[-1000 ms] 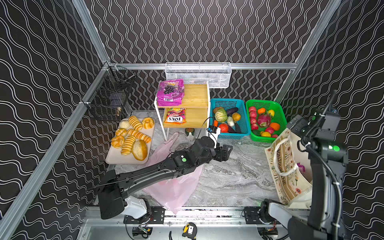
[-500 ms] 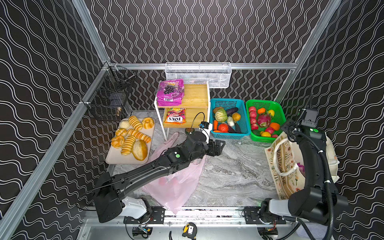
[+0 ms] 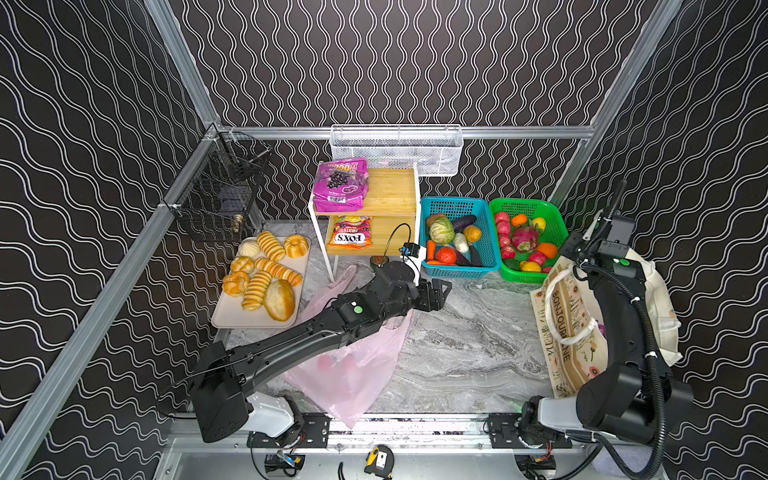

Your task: Place the mixed food into the grocery bags and tie them

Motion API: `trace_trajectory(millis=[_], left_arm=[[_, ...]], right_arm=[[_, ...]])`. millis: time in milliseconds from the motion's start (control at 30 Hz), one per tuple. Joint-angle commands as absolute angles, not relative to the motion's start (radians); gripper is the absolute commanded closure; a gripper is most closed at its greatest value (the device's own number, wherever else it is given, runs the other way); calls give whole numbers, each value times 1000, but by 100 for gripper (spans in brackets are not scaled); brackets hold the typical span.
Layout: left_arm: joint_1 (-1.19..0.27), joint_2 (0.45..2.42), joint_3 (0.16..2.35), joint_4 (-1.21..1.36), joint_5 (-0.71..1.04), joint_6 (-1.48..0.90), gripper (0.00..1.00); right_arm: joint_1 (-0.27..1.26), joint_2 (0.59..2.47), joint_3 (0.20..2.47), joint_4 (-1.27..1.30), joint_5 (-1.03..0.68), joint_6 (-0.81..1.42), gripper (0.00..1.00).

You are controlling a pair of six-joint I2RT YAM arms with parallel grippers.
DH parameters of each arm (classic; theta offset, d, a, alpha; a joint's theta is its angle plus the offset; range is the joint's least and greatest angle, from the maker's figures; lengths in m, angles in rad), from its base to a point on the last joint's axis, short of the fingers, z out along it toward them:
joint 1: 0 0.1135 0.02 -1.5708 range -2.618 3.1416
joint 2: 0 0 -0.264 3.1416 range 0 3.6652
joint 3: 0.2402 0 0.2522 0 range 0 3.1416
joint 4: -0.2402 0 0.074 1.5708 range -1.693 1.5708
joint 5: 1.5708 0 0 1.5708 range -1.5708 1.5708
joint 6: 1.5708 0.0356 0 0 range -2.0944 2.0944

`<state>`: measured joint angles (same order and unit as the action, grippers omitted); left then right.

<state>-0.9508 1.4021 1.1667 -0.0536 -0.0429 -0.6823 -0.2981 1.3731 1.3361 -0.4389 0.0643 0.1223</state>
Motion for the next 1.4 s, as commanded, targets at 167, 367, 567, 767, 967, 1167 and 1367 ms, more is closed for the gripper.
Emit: trace_trajectory(millis=[167, 367, 567, 767, 967, 1167, 1367], left_arm=[[-950, 1369, 1144, -57, -63, -692, 21], [-944, 1321, 1125, -130, -124, -650, 19], [-884, 1230, 1040, -200, -134, -644, 17], [-837, 1073, 886, -336, -173, -682, 16], [-785, 942, 660, -414, -184, -897, 18], [-686, 931, 536, -335, -121, -1063, 16], [-638, 1183, 774, -521, -154, -1108, 11]], right_arm=[[-296, 1276, 1360, -361, 4, 109, 37], [-296, 1115, 1408, -526, 28, 226, 16], [-288, 926, 1303, -427, -538, 326, 22], [117, 890, 1108, -439, -522, 400, 32], [547, 1054, 961, -415, -265, 475, 36], [801, 1361, 1052, -395, -120, 464, 33], [883, 1480, 1105, -395, -66, 468, 32]])
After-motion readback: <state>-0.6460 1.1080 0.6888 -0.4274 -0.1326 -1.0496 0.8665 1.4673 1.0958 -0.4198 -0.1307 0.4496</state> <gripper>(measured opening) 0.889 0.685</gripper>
